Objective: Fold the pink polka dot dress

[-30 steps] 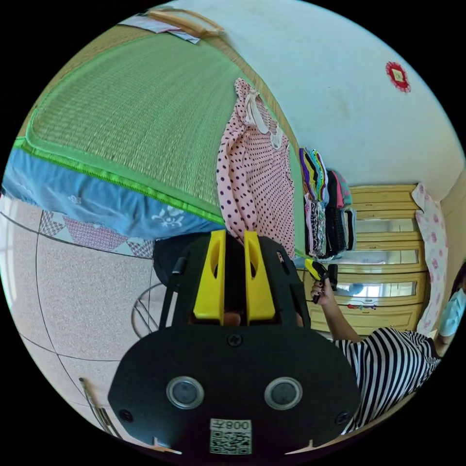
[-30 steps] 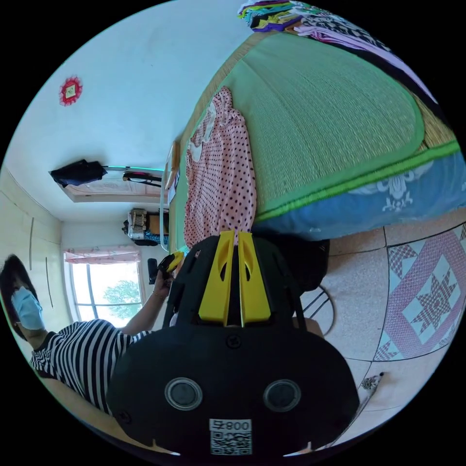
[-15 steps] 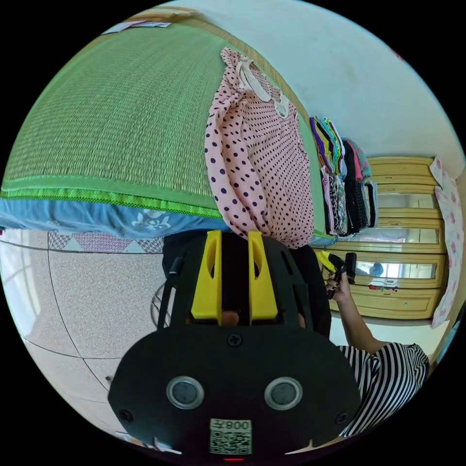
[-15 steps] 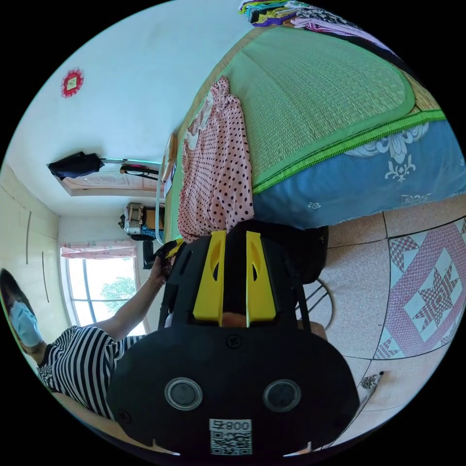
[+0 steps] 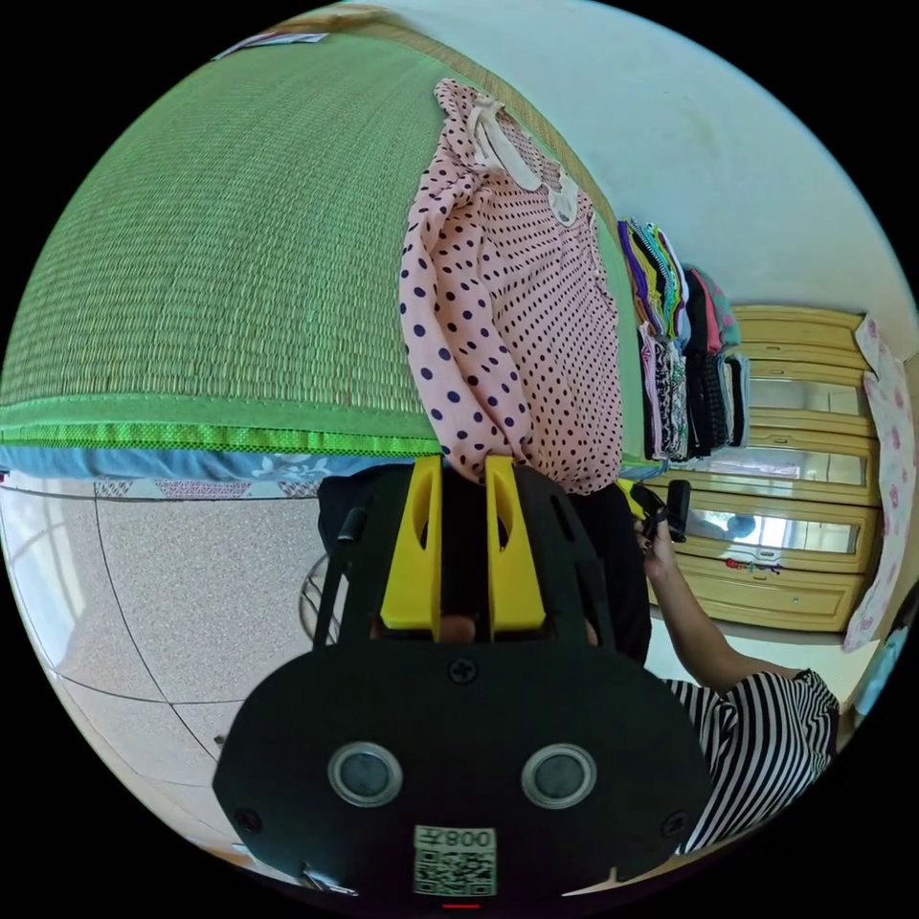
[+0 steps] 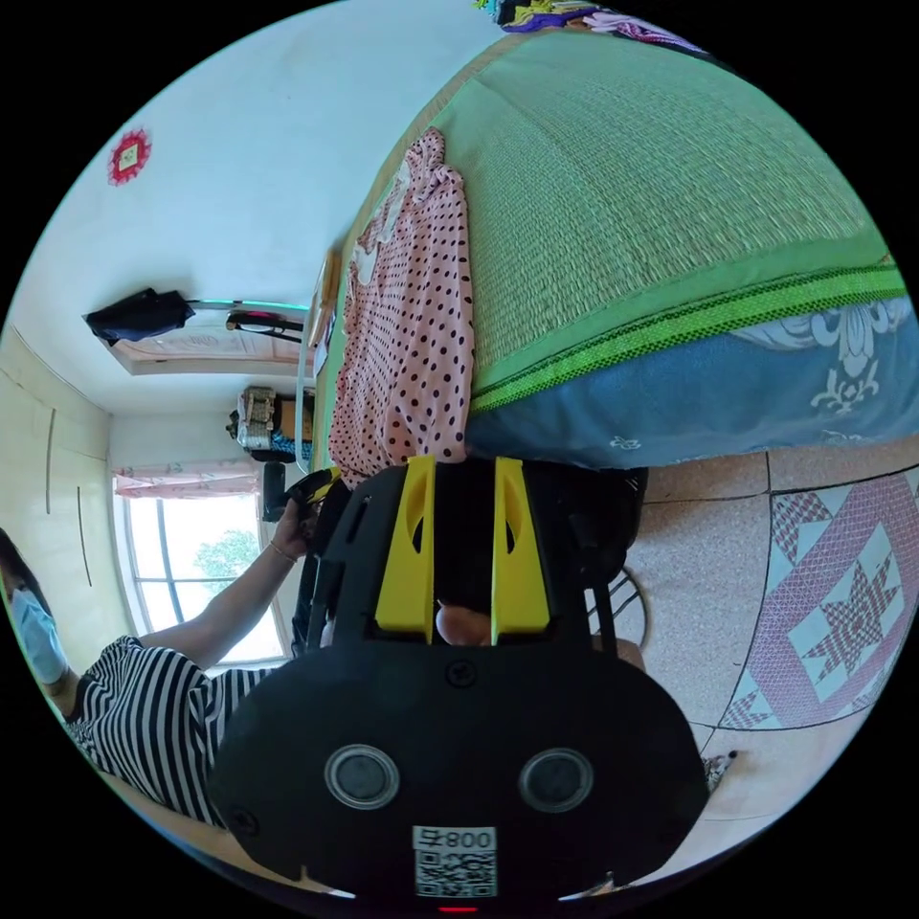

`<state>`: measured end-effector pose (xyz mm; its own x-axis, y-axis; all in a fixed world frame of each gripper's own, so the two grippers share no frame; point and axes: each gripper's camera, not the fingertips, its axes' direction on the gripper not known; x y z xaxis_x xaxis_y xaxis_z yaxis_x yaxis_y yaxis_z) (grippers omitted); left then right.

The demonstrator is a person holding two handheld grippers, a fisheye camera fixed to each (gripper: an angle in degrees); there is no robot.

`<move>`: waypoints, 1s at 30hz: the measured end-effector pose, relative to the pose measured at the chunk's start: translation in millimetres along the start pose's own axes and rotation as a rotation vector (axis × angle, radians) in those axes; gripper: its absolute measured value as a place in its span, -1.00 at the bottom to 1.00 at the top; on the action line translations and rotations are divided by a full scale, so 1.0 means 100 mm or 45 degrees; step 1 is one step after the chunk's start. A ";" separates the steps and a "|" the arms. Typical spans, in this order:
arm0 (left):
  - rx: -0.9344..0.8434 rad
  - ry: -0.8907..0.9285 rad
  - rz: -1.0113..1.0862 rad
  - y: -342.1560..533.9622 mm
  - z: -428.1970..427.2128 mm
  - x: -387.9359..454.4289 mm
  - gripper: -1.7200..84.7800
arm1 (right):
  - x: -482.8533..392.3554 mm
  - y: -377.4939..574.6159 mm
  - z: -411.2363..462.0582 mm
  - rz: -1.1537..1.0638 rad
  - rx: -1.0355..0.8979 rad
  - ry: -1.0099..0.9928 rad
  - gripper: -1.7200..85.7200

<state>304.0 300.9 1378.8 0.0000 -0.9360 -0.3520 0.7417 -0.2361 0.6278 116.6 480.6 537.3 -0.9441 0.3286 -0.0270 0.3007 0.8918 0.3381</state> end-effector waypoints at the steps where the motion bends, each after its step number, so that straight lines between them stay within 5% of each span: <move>1: 0.002 0.001 -0.001 0.01 0.00 0.00 -0.79 | -0.01 -0.04 -0.01 -0.013 0.003 -0.011 -0.75; 10: 0.013 -0.045 -0.005 0.07 -0.06 0.04 -0.88 | -0.25 -0.42 -0.15 -0.113 -0.036 -0.046 -0.92; 19: 0.200 0.164 0.079 0.03 -0.43 0.09 -0.92 | -0.94 -1.14 -0.79 -0.285 0.009 -0.192 -0.95; 30: 0.234 0.296 -0.167 -0.21 -0.24 -0.37 -0.86 | -1.29 -2.40 -0.63 -0.135 -0.090 -0.079 -0.89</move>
<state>304.3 346.6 1361.5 0.0814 -0.8148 -0.5739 0.6118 -0.4137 0.6742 157.7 204.9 518.8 -0.9592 0.2545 -0.1233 0.1877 0.8991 0.3955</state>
